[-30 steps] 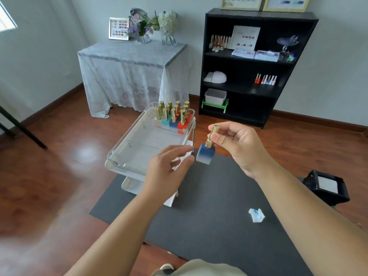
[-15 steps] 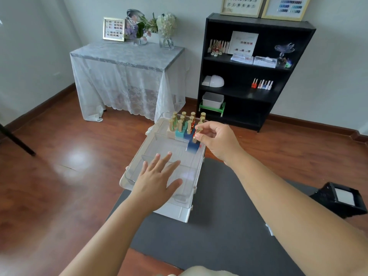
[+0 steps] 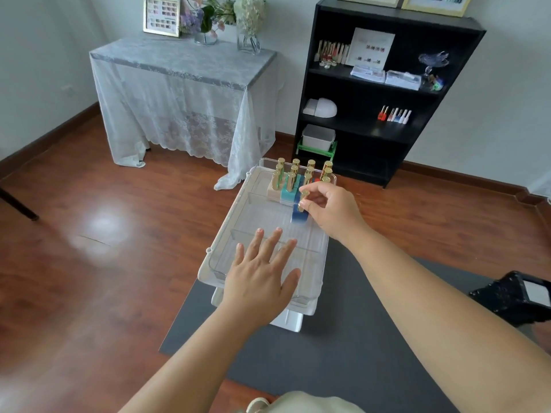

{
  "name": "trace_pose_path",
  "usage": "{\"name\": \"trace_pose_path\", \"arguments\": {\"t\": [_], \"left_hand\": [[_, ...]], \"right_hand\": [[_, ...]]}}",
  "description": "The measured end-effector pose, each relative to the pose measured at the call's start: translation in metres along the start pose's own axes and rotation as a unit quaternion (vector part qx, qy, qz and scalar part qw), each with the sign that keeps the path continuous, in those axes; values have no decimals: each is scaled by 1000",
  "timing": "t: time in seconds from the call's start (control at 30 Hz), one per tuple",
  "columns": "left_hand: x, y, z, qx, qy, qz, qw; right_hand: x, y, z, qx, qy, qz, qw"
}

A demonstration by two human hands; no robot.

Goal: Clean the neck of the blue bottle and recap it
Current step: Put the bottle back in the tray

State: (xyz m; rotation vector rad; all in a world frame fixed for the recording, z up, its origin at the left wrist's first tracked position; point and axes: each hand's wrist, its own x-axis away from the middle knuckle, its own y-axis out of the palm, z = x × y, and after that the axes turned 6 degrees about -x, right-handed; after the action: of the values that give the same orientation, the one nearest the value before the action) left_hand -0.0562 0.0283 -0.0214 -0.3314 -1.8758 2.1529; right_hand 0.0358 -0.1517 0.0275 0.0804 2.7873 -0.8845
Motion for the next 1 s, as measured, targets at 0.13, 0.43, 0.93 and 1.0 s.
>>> {"name": "trace_pose_path", "arguments": {"t": [0.13, 0.43, 0.93, 1.0], "left_hand": [[-1, 0, 0, 9, 4, -4, 1000], [2, -4, 0, 14, 9, -7, 1000], [1, -4, 0, 12, 8, -12, 1000], [1, -4, 0, 9, 7, -13, 1000]], "right_hand": [[-1, 4, 3, 15, 4, 9, 1000], [2, 10, 4, 15, -12, 39, 999], [2, 10, 4, 15, -11, 40, 999], [3, 10, 3, 12, -9, 40, 999]]}}
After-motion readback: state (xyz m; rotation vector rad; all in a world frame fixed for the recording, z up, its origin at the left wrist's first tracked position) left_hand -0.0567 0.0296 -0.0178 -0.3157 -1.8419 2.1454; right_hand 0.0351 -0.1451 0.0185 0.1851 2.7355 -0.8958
